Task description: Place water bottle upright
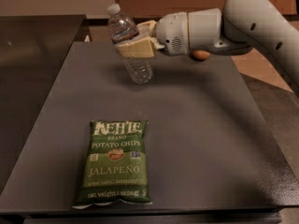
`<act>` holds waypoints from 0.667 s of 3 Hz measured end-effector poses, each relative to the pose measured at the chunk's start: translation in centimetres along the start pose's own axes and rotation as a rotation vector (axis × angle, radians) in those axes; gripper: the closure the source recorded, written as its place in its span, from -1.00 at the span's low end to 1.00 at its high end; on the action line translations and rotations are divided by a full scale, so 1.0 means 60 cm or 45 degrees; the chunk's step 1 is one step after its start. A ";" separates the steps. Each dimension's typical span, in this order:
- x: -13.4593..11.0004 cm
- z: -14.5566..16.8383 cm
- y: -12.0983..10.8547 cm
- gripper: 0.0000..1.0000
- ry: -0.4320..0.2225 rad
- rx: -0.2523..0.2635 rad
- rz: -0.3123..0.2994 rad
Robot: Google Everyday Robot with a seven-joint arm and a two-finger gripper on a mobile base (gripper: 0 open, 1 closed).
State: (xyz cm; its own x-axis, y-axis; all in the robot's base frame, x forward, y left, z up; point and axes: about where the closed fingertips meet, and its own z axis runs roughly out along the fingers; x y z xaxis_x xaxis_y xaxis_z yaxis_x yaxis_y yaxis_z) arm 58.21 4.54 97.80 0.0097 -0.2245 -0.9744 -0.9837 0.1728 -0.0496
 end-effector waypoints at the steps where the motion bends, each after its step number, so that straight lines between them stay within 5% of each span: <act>1: 0.010 0.010 -0.001 1.00 -0.071 -0.001 0.001; 2: 0.027 0.016 -0.004 1.00 -0.126 -0.005 -0.006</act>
Offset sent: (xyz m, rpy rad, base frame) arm 0.0090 -0.0002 -0.0310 0.1453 -0.0358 0.0076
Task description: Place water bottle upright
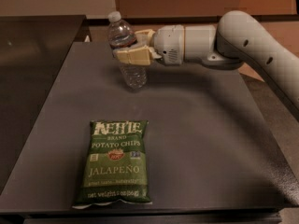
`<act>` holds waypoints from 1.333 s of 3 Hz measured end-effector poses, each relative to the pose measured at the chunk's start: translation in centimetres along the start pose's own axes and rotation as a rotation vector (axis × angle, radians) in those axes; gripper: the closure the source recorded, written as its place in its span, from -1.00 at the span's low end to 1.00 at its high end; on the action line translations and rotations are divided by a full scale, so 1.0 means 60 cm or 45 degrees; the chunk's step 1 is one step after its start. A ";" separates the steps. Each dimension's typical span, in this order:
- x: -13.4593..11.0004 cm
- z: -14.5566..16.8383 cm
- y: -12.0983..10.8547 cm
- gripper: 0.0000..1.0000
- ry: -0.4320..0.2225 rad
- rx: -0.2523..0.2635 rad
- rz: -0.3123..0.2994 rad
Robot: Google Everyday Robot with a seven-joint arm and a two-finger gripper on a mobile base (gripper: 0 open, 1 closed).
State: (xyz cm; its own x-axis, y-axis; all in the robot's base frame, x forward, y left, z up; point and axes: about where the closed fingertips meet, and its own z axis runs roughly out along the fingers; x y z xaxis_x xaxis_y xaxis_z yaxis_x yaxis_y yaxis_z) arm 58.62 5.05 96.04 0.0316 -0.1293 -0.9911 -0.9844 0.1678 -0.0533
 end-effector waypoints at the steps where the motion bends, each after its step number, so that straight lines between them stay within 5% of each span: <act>1: 0.020 0.000 -0.003 1.00 -0.035 -0.006 -0.006; 4: 0.044 -0.007 -0.012 -0.28 -0.163 0.004 -0.016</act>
Offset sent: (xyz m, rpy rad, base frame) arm 0.0093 -0.0114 -0.0272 0.0920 -0.0273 0.0172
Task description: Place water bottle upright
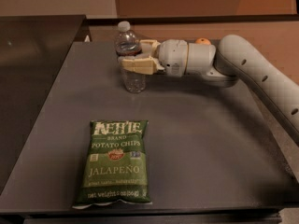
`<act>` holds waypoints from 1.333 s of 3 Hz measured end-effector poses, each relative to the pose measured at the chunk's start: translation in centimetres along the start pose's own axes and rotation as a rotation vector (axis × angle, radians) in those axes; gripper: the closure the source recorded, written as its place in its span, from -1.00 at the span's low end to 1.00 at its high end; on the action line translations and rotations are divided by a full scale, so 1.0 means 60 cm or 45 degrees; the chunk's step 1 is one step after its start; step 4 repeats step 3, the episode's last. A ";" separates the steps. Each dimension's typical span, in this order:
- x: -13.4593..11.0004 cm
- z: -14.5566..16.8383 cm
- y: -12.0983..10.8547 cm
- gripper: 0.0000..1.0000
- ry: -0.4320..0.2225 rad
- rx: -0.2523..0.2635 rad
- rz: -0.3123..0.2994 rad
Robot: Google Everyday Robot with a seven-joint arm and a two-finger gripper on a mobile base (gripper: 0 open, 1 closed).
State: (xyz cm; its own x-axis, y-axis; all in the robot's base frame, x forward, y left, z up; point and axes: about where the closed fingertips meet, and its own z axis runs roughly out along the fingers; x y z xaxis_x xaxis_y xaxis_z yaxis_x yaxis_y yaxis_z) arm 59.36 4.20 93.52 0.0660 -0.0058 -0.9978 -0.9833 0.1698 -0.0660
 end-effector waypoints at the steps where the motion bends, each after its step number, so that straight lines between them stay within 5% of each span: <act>1: -0.001 0.004 0.002 -0.77 0.001 -0.006 -0.001; 2: -0.002 0.008 0.004 -1.00 0.000 -0.012 -0.002; 4: -0.002 0.008 0.004 -1.00 0.000 -0.012 -0.002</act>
Offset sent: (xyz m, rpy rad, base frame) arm -0.0008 0.0022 0.0005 -0.0006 -0.0010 0.0040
